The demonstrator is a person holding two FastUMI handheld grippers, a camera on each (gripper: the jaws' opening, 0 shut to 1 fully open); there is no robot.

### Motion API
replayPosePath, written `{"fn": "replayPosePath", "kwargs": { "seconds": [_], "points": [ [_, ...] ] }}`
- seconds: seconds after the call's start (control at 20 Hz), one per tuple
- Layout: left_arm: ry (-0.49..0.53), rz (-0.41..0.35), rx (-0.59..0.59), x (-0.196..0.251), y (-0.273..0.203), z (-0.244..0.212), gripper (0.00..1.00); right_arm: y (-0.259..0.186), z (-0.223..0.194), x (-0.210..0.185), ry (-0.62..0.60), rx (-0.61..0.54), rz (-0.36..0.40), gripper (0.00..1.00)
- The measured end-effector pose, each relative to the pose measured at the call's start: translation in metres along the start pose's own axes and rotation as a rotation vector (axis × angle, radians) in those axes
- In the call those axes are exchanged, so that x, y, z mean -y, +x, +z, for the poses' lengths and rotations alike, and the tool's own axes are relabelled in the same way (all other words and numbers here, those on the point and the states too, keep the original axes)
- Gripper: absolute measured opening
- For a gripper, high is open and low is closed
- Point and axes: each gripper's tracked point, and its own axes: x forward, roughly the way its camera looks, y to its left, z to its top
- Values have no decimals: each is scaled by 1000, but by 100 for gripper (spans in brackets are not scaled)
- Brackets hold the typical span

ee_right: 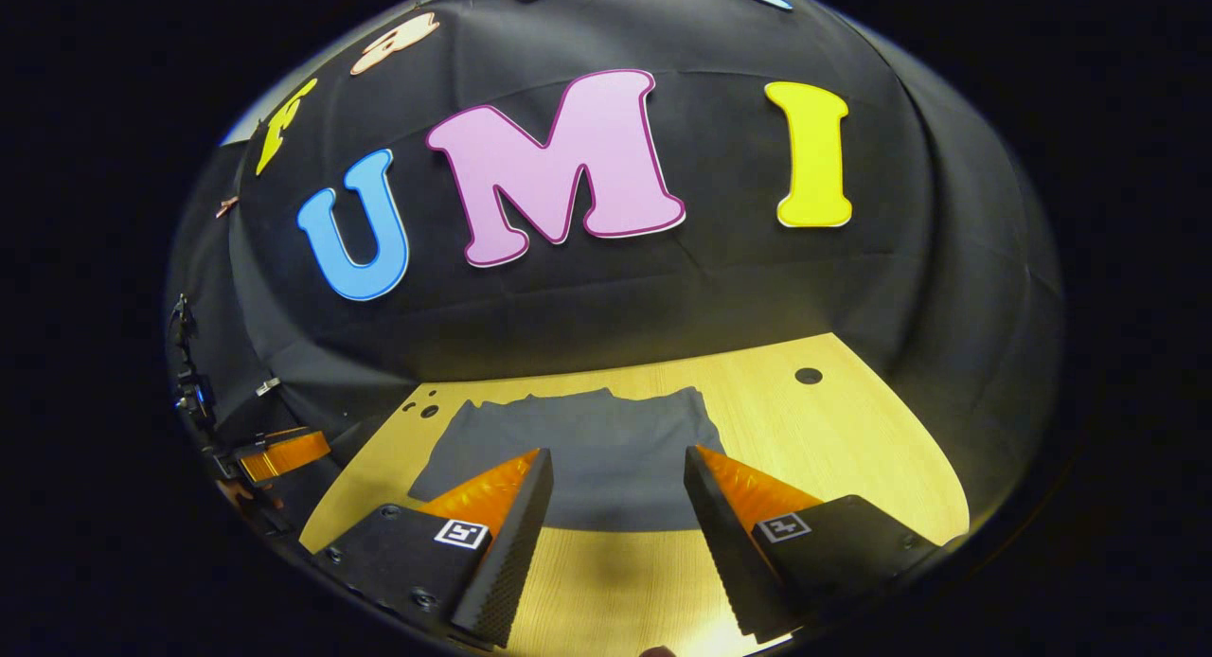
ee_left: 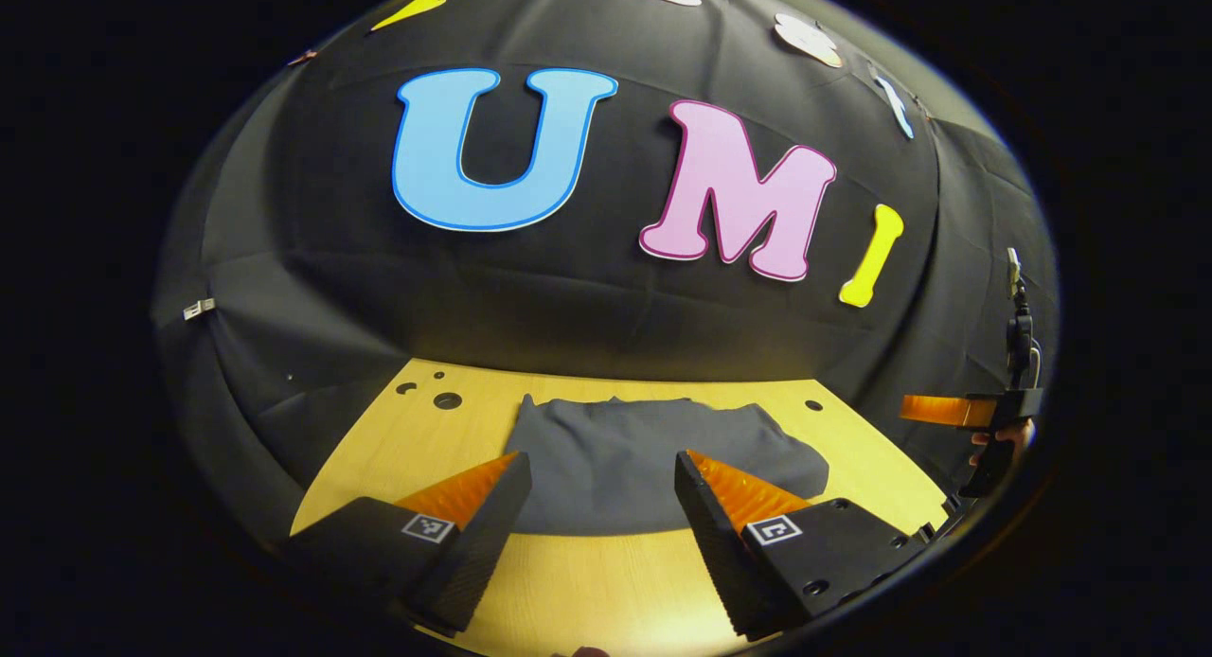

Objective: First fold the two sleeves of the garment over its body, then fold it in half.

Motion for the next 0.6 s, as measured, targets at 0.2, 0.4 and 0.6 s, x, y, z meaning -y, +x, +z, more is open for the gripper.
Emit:
{"fn": "replayPosePath", "kwargs": {
  "seconds": [0.2, 0.4, 0.6],
  "points": [
    [-2, 24, -31, -6, -16, -18, 96, -18, -12, 2, 35, -6, -18, 87],
    [0, 31, -56, -8, -23, -30, 96, -26, -17, 10, 44, -14, -43, 87],
    [6, 26, -61, -9, -27, -31, 96, -30, -20, 8, 32, -18, -51, 87]
  ]
}}
